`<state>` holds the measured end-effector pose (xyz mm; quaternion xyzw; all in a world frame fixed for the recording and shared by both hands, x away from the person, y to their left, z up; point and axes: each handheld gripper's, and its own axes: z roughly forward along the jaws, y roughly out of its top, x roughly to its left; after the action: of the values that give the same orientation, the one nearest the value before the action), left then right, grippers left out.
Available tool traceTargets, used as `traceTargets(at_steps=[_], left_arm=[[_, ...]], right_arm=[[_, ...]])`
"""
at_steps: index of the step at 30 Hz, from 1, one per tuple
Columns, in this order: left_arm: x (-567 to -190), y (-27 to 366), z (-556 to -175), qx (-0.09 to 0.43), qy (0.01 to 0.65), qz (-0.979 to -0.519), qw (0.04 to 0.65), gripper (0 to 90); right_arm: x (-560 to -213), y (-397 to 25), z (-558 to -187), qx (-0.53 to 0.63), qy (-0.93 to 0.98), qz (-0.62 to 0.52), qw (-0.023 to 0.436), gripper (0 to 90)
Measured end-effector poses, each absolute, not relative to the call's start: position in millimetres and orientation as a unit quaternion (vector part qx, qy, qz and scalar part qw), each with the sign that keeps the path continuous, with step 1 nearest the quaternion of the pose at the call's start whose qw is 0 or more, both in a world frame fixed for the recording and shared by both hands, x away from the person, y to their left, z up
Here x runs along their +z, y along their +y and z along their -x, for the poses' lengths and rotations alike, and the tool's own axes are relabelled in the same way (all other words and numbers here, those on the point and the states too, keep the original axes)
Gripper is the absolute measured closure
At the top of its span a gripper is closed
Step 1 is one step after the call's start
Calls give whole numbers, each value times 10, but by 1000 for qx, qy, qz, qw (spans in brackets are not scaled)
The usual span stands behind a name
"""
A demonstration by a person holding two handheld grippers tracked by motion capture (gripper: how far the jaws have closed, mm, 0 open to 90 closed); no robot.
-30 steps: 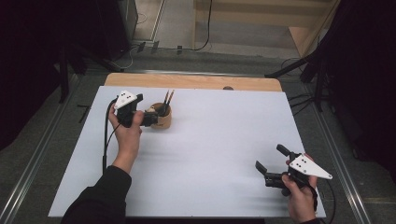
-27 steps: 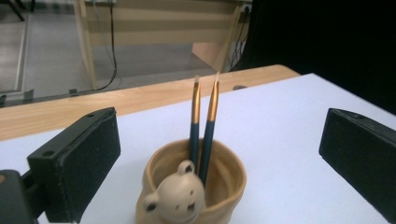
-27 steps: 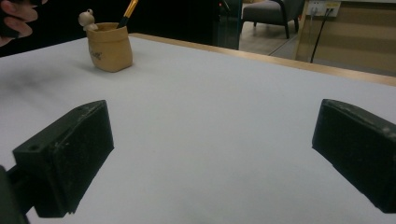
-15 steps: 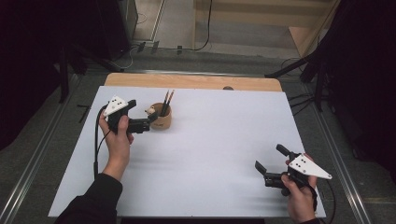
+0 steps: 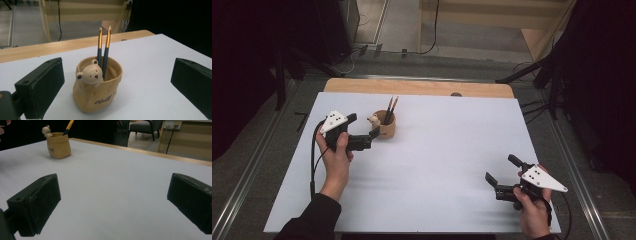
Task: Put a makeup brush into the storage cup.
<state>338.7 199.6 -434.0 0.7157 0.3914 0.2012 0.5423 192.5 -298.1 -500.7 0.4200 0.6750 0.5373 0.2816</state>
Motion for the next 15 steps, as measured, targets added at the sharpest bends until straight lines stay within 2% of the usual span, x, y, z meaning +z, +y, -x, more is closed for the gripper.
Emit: traceTargets(at_steps=[15], left_arm=[[-4405,2077,-3214,200,390,-719,540,0]], right_arm=[[-5009,-2972,-1928,537,676,-419,282,0]])
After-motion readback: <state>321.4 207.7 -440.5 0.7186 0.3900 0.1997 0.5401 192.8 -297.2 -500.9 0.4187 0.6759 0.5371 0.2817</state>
